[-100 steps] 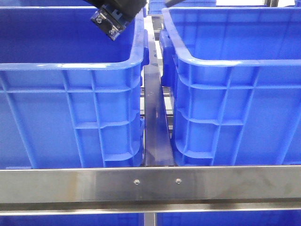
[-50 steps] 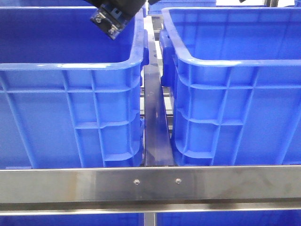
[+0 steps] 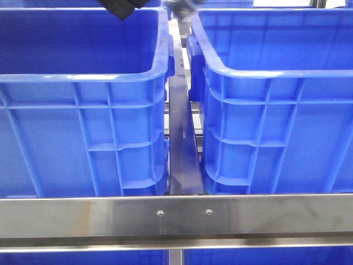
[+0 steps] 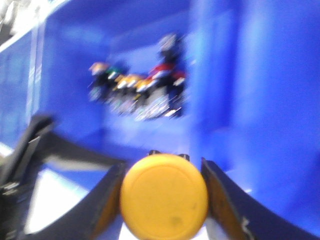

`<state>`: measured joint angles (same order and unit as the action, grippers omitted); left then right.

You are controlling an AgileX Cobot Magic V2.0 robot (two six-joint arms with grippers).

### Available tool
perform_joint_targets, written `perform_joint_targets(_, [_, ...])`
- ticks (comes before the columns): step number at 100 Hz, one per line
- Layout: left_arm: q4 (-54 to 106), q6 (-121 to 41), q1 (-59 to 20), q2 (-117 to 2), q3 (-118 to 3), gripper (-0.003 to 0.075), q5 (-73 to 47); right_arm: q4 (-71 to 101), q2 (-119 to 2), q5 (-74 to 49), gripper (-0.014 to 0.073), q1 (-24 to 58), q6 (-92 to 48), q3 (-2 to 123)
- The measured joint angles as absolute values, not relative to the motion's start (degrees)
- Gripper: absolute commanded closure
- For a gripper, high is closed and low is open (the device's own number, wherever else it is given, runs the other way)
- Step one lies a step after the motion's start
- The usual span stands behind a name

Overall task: Pick red and yellow buttons and place in box
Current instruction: 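Carry the yellow button with the right gripper over the empty crate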

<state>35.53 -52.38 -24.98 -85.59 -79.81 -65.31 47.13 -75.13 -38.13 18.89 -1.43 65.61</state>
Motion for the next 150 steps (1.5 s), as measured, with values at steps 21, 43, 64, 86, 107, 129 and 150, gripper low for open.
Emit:
perform_joint_targets(21, [35.27, -52.33, -22.90, -85.59, -79.81, 0.0115, -65.81, 46.93, -75.13, -40.06, 0.0513, 9.20, -3.01, 65.61])
perform_joint_targets(43, [35.14, -52.33, -22.66, -85.59, -79.81, 0.0115, -66.62, 46.82, -76.67, -36.93, 0.0513, 2.22, -13.09, 65.75])
perform_joint_targets(64, [35.14, -52.33, -22.66, -85.59, -79.81, 0.0115, -67.12, 46.82, -83.18, -29.38, 0.0513, 1.56, -29.19, 65.75])
perform_joint_targets(86, [35.14, -52.33, -22.66, -85.59, -79.81, 0.0121, -67.21, 46.82, -89.63, -22.23, 0.0513, 1.56, -40.26, 67.68])
perform_joint_targets(107, [35.14, -52.33, -22.66, -85.59, -79.81, 0.0121, -67.21, 46.94, -96.63, -21.08, 0.0513, 1.56, -43.16, 74.28])
perform_joint_targets(129, [35.14, -52.33, -22.66, -85.59, -79.81, 0.0121, -67.21, 46.73, -102.81, -20.69, 0.0513, 1.56, -43.57, 78.39])
perform_joint_targets(150, [35.14, -52.33, -22.66, -85.59, -79.81, 0.0121, -67.21, 45.42, -106.55, -20.34, 0.0513, 1.56, -43.57, 79.51])
